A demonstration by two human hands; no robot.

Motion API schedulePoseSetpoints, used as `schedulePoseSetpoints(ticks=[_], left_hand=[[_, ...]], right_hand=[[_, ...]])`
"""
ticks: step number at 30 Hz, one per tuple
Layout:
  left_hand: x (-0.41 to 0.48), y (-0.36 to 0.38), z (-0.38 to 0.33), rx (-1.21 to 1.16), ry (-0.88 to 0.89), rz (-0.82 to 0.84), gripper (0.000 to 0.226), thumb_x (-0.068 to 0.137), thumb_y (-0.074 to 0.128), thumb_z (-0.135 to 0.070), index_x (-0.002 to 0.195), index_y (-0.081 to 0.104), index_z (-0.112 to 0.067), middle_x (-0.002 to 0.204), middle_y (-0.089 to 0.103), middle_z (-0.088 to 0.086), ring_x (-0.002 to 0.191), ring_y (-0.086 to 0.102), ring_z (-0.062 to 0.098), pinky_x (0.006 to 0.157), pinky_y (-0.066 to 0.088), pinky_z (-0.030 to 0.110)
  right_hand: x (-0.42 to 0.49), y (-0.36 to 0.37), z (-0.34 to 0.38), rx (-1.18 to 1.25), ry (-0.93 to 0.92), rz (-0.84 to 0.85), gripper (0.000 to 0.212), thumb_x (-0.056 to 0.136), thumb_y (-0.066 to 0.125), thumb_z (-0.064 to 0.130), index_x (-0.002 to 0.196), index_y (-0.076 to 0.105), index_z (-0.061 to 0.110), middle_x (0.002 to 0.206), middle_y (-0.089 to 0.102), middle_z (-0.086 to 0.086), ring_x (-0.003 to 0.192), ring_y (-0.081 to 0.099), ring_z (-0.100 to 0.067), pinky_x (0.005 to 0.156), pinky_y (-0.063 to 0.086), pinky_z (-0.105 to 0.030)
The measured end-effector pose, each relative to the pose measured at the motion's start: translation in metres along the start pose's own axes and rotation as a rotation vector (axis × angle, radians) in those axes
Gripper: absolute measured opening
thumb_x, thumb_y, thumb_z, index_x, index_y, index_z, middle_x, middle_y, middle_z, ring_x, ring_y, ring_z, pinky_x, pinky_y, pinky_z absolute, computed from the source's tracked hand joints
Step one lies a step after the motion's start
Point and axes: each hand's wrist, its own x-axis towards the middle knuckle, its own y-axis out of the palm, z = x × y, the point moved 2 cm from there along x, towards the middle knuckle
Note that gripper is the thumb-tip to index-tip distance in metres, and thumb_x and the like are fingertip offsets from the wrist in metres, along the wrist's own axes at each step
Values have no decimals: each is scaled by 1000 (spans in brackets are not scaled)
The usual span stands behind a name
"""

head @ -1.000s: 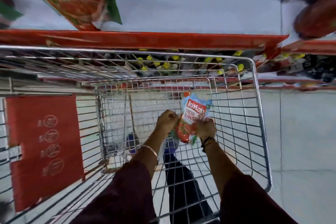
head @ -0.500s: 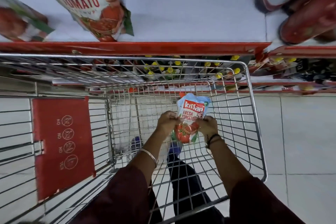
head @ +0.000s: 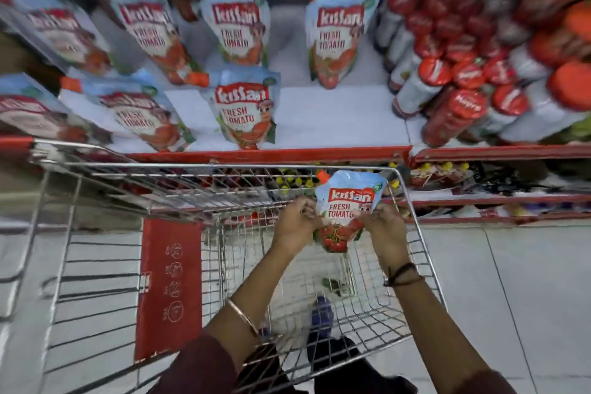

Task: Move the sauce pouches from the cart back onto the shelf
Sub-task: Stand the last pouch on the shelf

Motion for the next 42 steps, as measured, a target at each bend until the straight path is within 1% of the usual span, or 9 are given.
schedulePoseSetpoints(ticks=[8, 17, 23, 25, 28, 31, 35, 39, 42], left_hand=[[-35, -18, -115, 218, 306, -342, 16, 75, 71, -30, 86, 59, -28, 87, 72, -9, 71, 68, 17, 65, 58, 40], [-2, -23, -184, 186, 452, -520, 17, 79, 70, -17, 93, 62, -12, 90, 75, 3, 72, 64, 9, 59, 47, 27], [32, -18, -164, 208, 408, -471, 17, 79, 68, -11, 95, 60, -14, 96, 75, 5, 81, 73, 19, 67, 58, 41], [36, -16, -154, 230, 401, -462, 16, 80, 67, -10, 92, 59, -14, 94, 74, 5, 80, 73, 20, 64, 58, 40], [37, -15, -145, 248, 392, -463, 14, 80, 67, -8, 92, 59, -10, 94, 73, 8, 80, 72, 21, 58, 53, 30], [39, -17, -141, 225, 374, -446, 17, 81, 68, -10, 95, 59, -9, 96, 73, 9, 83, 71, 22, 64, 56, 34], [40, -16, -143, 226, 379, -412, 19, 82, 66, -11, 100, 58, -10, 98, 70, 4, 85, 71, 22, 66, 56, 33], [37, -16, -143, 230, 374, -376, 28, 83, 65, -14, 108, 53, -14, 111, 68, 7, 99, 68, 23, 78, 59, 40], [25, -14, -137, 257, 352, -392, 47, 83, 66, -26, 122, 42, -16, 126, 55, 8, 112, 59, 25, 82, 57, 48]], right_hand=[[-6, 14, 117, 69, -300, -43, 22, 79, 67, -2, 73, 61, 19, 78, 69, -2, 69, 67, -4, 64, 55, -19], [40, 33, 184, 119, -455, -6, 13, 81, 65, -4, 87, 56, 2, 74, 66, 1, 60, 63, 8, 59, 52, -9], [64, 35, 165, 38, -425, 20, 29, 79, 66, -5, 68, 46, 13, 62, 54, -3, 54, 56, 8, 59, 48, -10], [66, 34, 157, 10, -419, 9, 39, 79, 66, -6, 61, 40, 17, 55, 42, 0, 46, 49, 8, 52, 42, -6], [71, 32, 144, -35, -386, 23, 41, 78, 67, -5, 61, 44, 23, 47, 53, 10, 48, 51, 9, 52, 44, -8], [73, 34, 136, -66, -379, 11, 36, 80, 66, -3, 66, 50, 25, 62, 61, 11, 60, 60, 7, 58, 49, -10], [72, 36, 137, -78, -399, 12, 33, 82, 67, 4, 69, 50, 30, 75, 63, -6, 78, 64, -21, 64, 51, -20], [69, 40, 142, -117, -409, 19, 31, 84, 65, 8, 71, 48, 30, 78, 64, -10, 85, 64, -27, 63, 52, -14], [68, 37, 136, -119, -393, 66, 22, 85, 63, 7, 79, 52, 25, 88, 64, -7, 91, 63, -23, 78, 52, -32]])
